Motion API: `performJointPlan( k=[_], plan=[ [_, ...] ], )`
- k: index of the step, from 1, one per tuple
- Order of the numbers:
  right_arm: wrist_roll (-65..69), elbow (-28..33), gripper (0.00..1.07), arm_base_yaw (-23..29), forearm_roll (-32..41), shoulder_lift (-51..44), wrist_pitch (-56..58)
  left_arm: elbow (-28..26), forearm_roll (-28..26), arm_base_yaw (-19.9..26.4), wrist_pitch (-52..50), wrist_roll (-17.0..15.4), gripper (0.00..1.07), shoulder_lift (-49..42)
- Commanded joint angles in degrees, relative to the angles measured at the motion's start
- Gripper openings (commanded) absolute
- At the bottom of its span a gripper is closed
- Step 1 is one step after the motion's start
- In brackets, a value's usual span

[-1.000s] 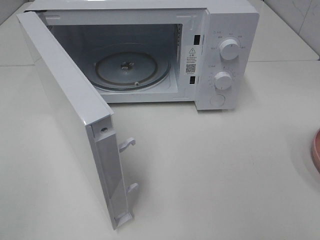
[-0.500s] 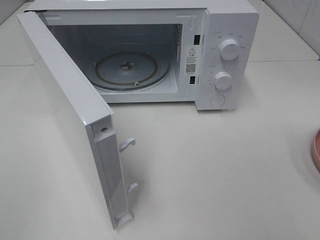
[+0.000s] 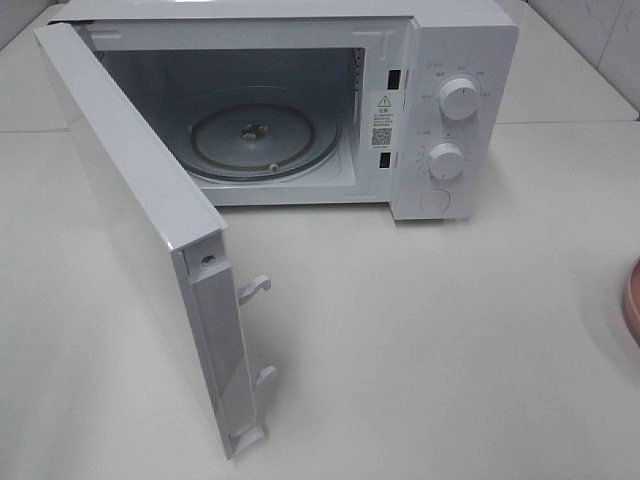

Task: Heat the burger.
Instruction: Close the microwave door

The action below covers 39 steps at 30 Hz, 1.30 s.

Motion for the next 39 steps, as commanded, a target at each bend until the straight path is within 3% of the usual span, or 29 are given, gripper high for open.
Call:
performJointPlan(
  k=[1, 2, 3, 4, 5, 6, 7, 10, 16, 18, 20, 21, 23, 24, 25, 26, 29, 30, 32, 34, 39],
  plan=[
    [-0.7, 0.0, 0.49, -0.1, -0.2, -1.6, -0.3, 4.0, -0.4, 0.0, -9.0, 1.3, 0.89, 3.1],
    [-0.7, 0.0, 0.49, -0.1, -0.2, -1.6, -0.3, 4.0, -0.4, 0.0, -9.0, 1.3, 0.89, 3.1],
    [-0.7, 0.0, 0.49, -0.1, -0.2, -1.6, -0.3, 6.4, -0.4, 0.0, -13.9, 4.2, 0.74, 6.1],
    [-0.7, 0.0, 0.49, -0.1, -0.2, -1.6, -0.3, 7.2, -0.5, 0.0, -16.7, 5.1, 0.64, 7.4],
    [-0.7, 0.0, 0.49, -0.1, -0.2, -1.6, -0.3, 7.2, -0.5, 0.0, -16.7, 5.1, 0.64, 7.4],
    [-0.7, 0.0, 0.49, -0.1, -0.2, -1.6, -0.3, 9.0, -0.8, 0.0, -22.2, 6.3, 0.4, 11.1],
    [-0.7, 0.0, 0.49, -0.1, -0.2, -1.6, -0.3, 10.5, -0.9, 0.0, -28.6, 6.3, 0.04, 15.2],
    [-0.7, 0.0, 0.49, -0.1, -0.2, -1.6, -0.3, 11.1, -0.8, 0.0, -30.6, 6.1, 0.0, 16.9],
    [-0.7, 0.0, 0.49, -0.1, -0.2, -1.6, -0.3, 11.7, -0.5, 0.0, -42.8, 2.2, 0.0, 29.1],
    [-0.7, 0.0, 0.49, -0.1, -0.2, -1.6, -0.3, 11.7, 0.4, 0.0, -44.4, 1.7, 0.0, 30.9],
    [-0.7, 0.0, 0.49, -0.1, -0.2, -1.6, -0.3, 11.9, 5.4, 0.0, -47.9, -1.5, 0.0, 36.3],
    [-0.7, 0.0, 0.49, -0.1, -0.2, -1.6, -0.3, 11.9, 5.4, 0.0, -47.9, -1.5, 0.0, 36.3],
    [-0.7, 0.0, 0.49, -0.1, -0.2, -1.6, -0.3, 14.0, 12.7, 0.0, -57.5, -11.4, 0.0, 44.1],
    [-0.7, 0.0, 0.49, -0.1, -0.2, -1.6, -0.3, 14.0, 12.7, 0.0, -57.5, -11.4, 0.0, 44.1],
    [-0.7, 0.0, 0.49, -0.1, -0.2, -1.6, -0.3, 14.6, 15.6, 0.0, -61.2, -15.1, 0.0, 46.4],
    [-0.7, 0.0, 0.49, -0.1, -0.2, -1.6, -0.3, 15.1, 21.9, 0.0, -67.5, -20.3, 0.0, 50.7],
    [-0.7, 0.0, 0.49, -0.1, -0.2, -1.6, -0.3, 15.1, 25.0, 0.0, -70.5, -22.2, 0.0, 53.3],
    [-0.7, 0.0, 0.49, -0.1, -0.2, -1.6, -0.3, 15.1, 30.0, 0.0, -76.1, -24.4, 0.0, 58.0],
    [-0.7, 0.0, 0.49, -0.1, -0.2, -1.6, -0.3, 15.1, 31.3, 0.0, -78.2, -24.4, 0.0, 60.6],
    [-0.7, 0.0, 0.49, -0.1, -0.2, -1.6, -0.3, 14.5, 36.6, 0.0, -84.7, -23.7, 0.0, 69.1],
    [-0.7, 0.0, 0.49, -0.1, -0.2, -1.6, -0.3, 13.2, 39.6, 0.0, -87.2, -23.8, 0.0, 74.6]
  ],
)
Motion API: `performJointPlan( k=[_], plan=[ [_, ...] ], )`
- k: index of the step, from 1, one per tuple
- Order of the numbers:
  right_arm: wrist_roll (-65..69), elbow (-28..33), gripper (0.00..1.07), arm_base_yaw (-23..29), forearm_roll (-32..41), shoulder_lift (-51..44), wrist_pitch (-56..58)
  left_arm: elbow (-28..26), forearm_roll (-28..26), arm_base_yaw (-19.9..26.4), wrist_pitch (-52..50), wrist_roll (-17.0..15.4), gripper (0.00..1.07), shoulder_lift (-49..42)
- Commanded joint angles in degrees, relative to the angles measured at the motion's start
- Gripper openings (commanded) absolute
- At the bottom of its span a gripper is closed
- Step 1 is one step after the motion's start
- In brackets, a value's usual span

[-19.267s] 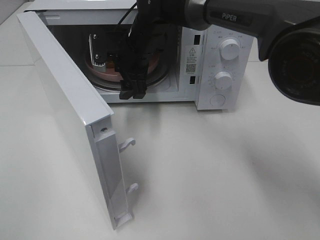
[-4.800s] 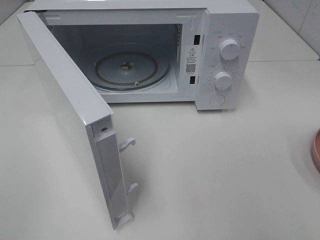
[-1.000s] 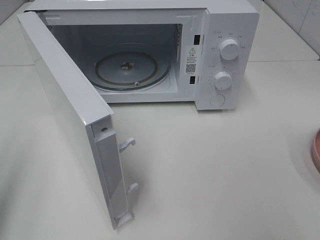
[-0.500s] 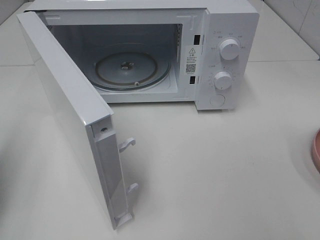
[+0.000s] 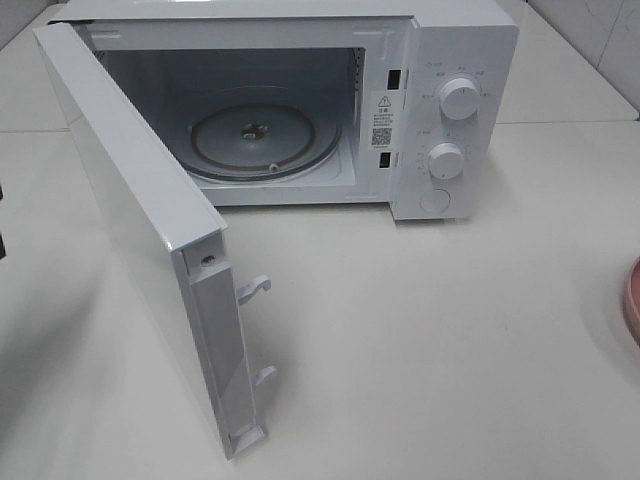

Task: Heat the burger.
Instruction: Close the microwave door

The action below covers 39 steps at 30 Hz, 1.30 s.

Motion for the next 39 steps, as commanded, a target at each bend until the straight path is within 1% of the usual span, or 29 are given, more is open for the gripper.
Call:
performJointPlan(
  k=[1, 2, 3, 4, 5, 6, 7, 8, 9, 10, 11, 12, 14, 21, 22, 26, 27, 29, 30, 31, 32, 33, 34, 35, 36, 37, 38, 39],
  plan=[
    [-0.7, 0.0, 0.49, -0.1, -0.2, -1.6, -0.3, -2.6, 4.7, 0.0, -4.0, -0.9, 0.0, 4.8],
    [-0.7, 0.0, 0.49, -0.1, -0.2, -1.6, -0.3, -2.6, 4.7, 0.0, -4.0, -0.9, 0.0, 4.8],
    [-0.7, 0.0, 0.49, -0.1, -0.2, -1.6, -0.3, -3.6, 6.6, -0.1, -4.4, -1.3, 0.0, 5.8],
    [-0.7, 0.0, 0.49, -0.1, -0.2, -1.6, -0.3, -3.6, 6.6, -0.1, -4.4, -1.3, 0.0, 5.8],
    [-0.7, 0.0, 0.49, -0.1, -0.2, -1.6, -0.3, -5.3, 9.0, -1.3, -4.7, -1.4, 0.0, 7.6],
    [-0.7, 0.0, 0.49, -0.1, -0.2, -1.6, -0.3, -6.5, 8.5, -3.0, -4.8, -1.6, 0.0, 9.1],
    [-0.7, 0.0, 0.49, -0.1, -0.2, -1.6, -0.3, -6.5, 8.5, -3.0, -4.8, -1.6, 0.0, 9.1],
    [-0.7, 0.0, 0.49, -0.1, -0.2, -1.6, -0.3, -6.9, 8.0, -4.2, -4.8, -1.4, 0.0, 9.7],
    [-0.7, 0.0, 0.49, -0.1, -0.2, -1.6, -0.3, -7.6, 7.3, -6.2, -4.8, -0.2, 0.0, 10.9],
    [-0.7, 0.0, 0.49, -0.1, -0.2, -1.6, -0.3, -7.6, 7.3, -6.2, -4.8, -0.2, 0.0, 10.9],
    [-0.7, 0.0, 0.49, -0.1, -0.2, -1.6, -0.3, -8.4, 6.4, -8.3, -4.8, 1.9, 0.0, 11.7],
    [-0.7, 0.0, 0.49, -0.1, -0.2, -1.6, -0.3, -8.4, 6.4, -8.3, -4.8, 1.9, 0.0, 11.7],
    [-0.7, 0.0, 0.49, -0.1, -0.2, -1.6, -0.3, -9.4, 4.7, -10.3, -4.8, 3.8, 0.0, 13.1],
    [-0.7, 0.0, 0.49, -0.1, -0.2, -1.6, -0.3, -10.3, 2.5, -12.7, -4.8, 3.7, 0.0, 14.5],
    [-0.7, 0.0, 0.49, -0.1, -0.2, -1.6, -0.3, -10.3, 1.0, -13.3, -4.8, 3.7, 0.0, 14.5],
    [-0.7, 0.0, 0.49, -0.1, -0.2, -1.6, -0.3, -10.3, -0.7, -13.3, -4.8, 3.7, 0.0, 14.5],
    [-0.7, 0.0, 0.49, -0.1, -0.2, -1.6, -0.3, -10.3, -2.3, -13.8, -4.8, 3.7, 0.0, 14.5],
    [-0.7, 0.0, 0.49, -0.1, -0.2, -1.6, -0.3, -10.3, -3.0, -14.1, -4.8, 3.8, 0.0, 14.5],
    [-0.7, 0.0, 0.49, -0.1, -0.2, -1.6, -0.3, -10.4, -5.3, -15.1, -4.8, 4.8, 0.0, 14.6],
    [-0.7, 0.0, 0.49, -0.1, -0.2, -1.6, -0.3, -10.4, -5.3, -15.1, -4.8, 4.8, 0.0, 14.6],
    [-0.7, 0.0, 0.49, -0.1, -0.2, -1.6, -0.3, -10.5, -6.6, -15.6, -4.8, 5.3, 0.0, 14.9],
    [-0.7, 0.0, 0.49, -0.1, -0.2, -1.6, -0.3, -11.2, -9.2, -16.9, -4.5, 6.7, 0.0, 15.5],
    [-0.7, 0.0, 0.49, -0.1, -0.2, -1.6, -0.3, -11.2, -9.2, -16.9, -4.5, 6.7, 0.0, 15.5],
    [-0.7, 0.0, 0.49, -0.1, -0.2, -1.6, -0.3, -12.1, -12.1, -18.4, -4.5, 8.1, 0.0, 16.3],
    [-0.7, 0.0, 0.49, -0.1, -0.2, -1.6, -0.3, -12.1, -12.1, -18.4, -4.5, 8.1, 0.0, 16.3],
    [-0.7, 0.0, 0.49, -0.1, -0.2, -1.6, -0.3, -13.1, -15.3, -19.9, -4.4, 10.0, 0.0, 17.1],
    [-0.7, 0.0, 0.49, -0.1, -0.2, -1.6, -0.3, -13.7, -16.9, -20.7, -4.4, 10.9, 0.0, 17.5],
    [-0.7, 0.0, 0.49, -0.1, -0.2, -1.6, -0.3, -13.7, -16.9, -20.7, -4.4, 10.9, 0.0, 17.5]
  ],
)
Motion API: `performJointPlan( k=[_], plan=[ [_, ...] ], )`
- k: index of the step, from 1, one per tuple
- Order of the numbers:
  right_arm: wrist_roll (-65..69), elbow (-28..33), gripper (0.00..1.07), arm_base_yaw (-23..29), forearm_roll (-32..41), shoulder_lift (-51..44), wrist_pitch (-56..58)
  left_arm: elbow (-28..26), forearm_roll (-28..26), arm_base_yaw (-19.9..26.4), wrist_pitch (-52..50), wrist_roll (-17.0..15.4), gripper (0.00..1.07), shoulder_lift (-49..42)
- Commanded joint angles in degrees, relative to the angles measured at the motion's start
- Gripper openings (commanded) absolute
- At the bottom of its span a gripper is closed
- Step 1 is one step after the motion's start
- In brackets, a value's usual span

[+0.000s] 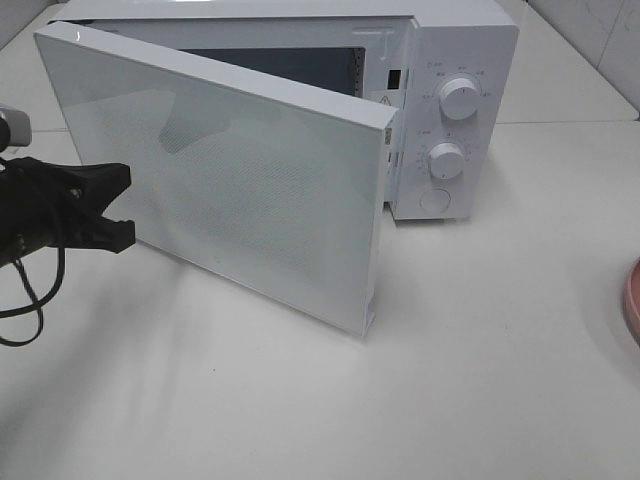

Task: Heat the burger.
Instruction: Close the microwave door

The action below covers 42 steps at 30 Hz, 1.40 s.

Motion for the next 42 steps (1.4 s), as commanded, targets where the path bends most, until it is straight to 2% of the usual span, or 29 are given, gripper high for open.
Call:
performJointPlan(
  k=[1, 3, 4, 8, 10, 13, 21, 32, 36, 37, 40, 42],
  plan=[
    [-0.7, 0.0, 0.49, -0.1, -0.2, -1.6, -0.3, -2.6, -8.1, -3.2, -0.5, 4.0, 0.0, 1.3],
    [-0.7, 0.0, 0.49, -0.1, -0.2, -1.6, -0.3, -3.1, -9.4, -3.7, -0.5, 4.5, 0.0, 1.6],
    [-0.7, 0.0, 0.49, -0.1, -0.2, -1.6, -0.3, -4.0, -12.3, -5.0, -0.6, 5.7, 0.0, 2.1],
    [-0.7, 0.0, 0.49, -0.1, -0.2, -1.6, -0.3, -5.1, -14.7, -6.3, -0.5, 7.2, 0.0, 2.8],
    [-0.7, 0.0, 0.49, -0.1, -0.2, -1.6, -0.3, -7.7, -16.2, -7.3, -0.1, 8.5, 0.0, 4.1],
    [-0.7, 0.0, 0.49, -0.1, -0.2, -1.6, -0.3, -8.4, -16.6, -7.4, 0.2, 8.6, 0.0, 4.4],
    [-0.7, 0.0, 0.49, -0.1, -0.2, -1.6, -0.3, -16.6, -19.7, -10.7, 2.1, 9.0, 0.0, 8.2],
    [-0.6, 0.0, 0.49, -0.1, -0.2, -1.6, -0.3, -21.3, -21.1, -12.8, 2.5, 9.3, 0.0, 10.3],
    [-0.6, 0.0, 0.49, -0.1, -0.2, -1.6, -0.3, -24.4, -24.7, -14.4, 3.4, 11.7, 0.0, 11.6],
    [-0.6, 0.0, 0.49, -0.1, -0.2, -1.6, -0.3, -25.9, -26.4, -15.2, 3.6, 13.3, 0.0, 12.7],
    [-0.6, 0.0, 0.49, -0.1, -0.2, -1.6, -0.3, -28.0, -27.3, -15.6, 3.8, 14.8, 0.0, 14.0],
    [-0.6, 0.0, 0.49, -0.1, -0.2, -1.6, -0.3, -33.2, -27.3, -15.8, 6.4, 15.5, 0.0, 16.3]
  ],
)
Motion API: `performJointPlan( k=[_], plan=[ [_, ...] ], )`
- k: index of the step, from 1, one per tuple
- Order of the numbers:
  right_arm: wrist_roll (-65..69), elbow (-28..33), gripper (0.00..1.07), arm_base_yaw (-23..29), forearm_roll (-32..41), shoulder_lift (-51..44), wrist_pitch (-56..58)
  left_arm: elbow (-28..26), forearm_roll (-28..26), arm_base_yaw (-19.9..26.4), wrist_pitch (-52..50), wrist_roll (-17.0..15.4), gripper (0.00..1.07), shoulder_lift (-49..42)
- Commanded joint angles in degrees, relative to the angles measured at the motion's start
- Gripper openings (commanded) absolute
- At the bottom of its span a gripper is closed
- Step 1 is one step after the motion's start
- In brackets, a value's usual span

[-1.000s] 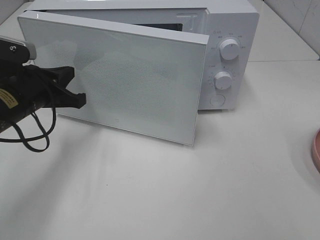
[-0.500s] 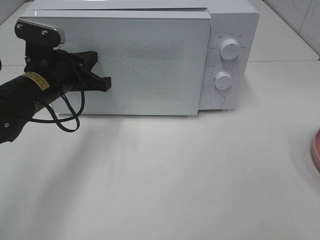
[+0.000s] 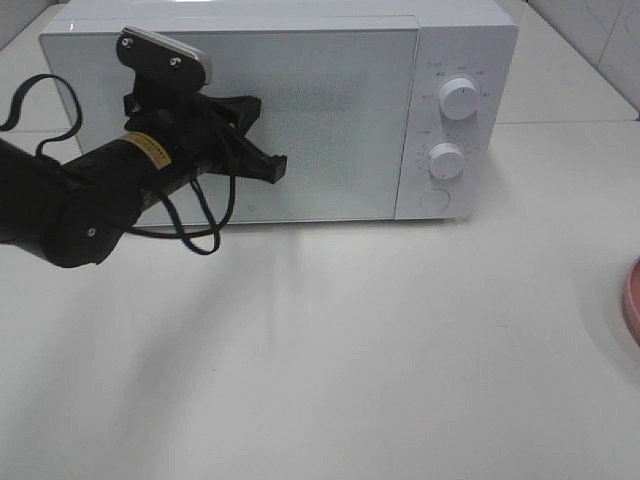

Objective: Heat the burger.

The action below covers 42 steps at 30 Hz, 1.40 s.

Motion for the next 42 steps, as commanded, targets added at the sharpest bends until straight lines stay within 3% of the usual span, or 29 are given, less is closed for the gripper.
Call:
performJointPlan(
  k=[1, 3, 6, 20, 27, 29, 30, 31, 33, 34, 35, 36, 38, 40, 41, 42],
  plan=[
    [-0.6, 0.0, 0.49, -0.1, -0.3, -1.6, -0.3, -5.8, -9.3, 1.3, 0.4, 0.7, 0.0, 1.8],
    [-0.6, 0.0, 0.49, -0.1, -0.3, -1.6, -0.3, -10.0, -9.3, 0.6, 4.8, 0.6, 0.0, 2.8],
    [-0.6, 0.0, 0.49, -0.1, -0.3, -1.6, -0.3, -11.7, -9.3, -0.8, 6.1, 0.8, 0.0, 2.5],
    [-0.6, 0.0, 0.49, -0.1, -0.3, -1.6, -0.3, -12.0, -9.3, -5.4, 11.6, 1.1, 0.0, -2.3],
    [-0.6, 0.0, 0.49, -0.1, -0.3, -1.6, -0.3, -12.0, -9.4, -8.4, 28.5, 1.0, 0.0, -9.4],
    [-0.6, 0.0, 0.49, -0.1, -0.3, -1.6, -0.3, -12.0, -9.3, -9.4, 39.4, 1.0, 0.0, -13.0],
    [-0.6, 0.0, 0.49, -0.1, -0.3, -1.6, -0.3, -12.0, -9.3, -9.4, 39.4, 1.0, 0.0, -13.0],
    [-0.6, 0.0, 0.49, -0.1, -0.3, -1.6, -0.3, -12.0, -8.7, -9.4, 47.9, 1.0, 0.0, -15.4],
    [-0.6, 0.0, 0.49, -0.1, -0.3, -1.6, -0.3, -12.0, -8.6, -9.4, 52.1, 1.0, 0.0, -16.3],
    [-0.6, 0.0, 0.49, -0.1, -0.3, -1.6, -0.3, -12.0, -8.6, -9.4, 59.7, 1.0, 0.0, -18.3],
    [-0.6, 0.0, 0.49, -0.1, -0.3, -1.6, -0.3, -12.0, -8.6, -9.4, 59.7, 1.0, 0.0, -18.3],
    [-0.6, 0.0, 0.49, -0.1, -0.3, -1.6, -0.3, -12.0, -8.8, -9.4, 67.3, 1.0, 0.03, -20.5],
    [-0.6, 0.0, 0.49, -0.1, -0.3, -1.6, -0.3, -12.0, -8.8, -9.4, 70.0, 1.0, 0.07, -21.1],
    [-0.6, 0.0, 0.49, -0.1, -0.3, -1.6, -0.3, -12.0, -8.7, -9.4, 78.2, 1.0, 0.4, -23.5],
    [-0.6, 0.0, 0.49, -0.1, -0.3, -1.6, -0.3, -12.0, -8.7, -9.4, 78.2, 1.0, 0.4, -23.5],
    [-0.6, 0.0, 0.49, -0.1, -0.3, -1.6, -0.3, -12.0, -8.8, -9.4, 81.5, 0.0, 0.71, -24.6]
  ],
)
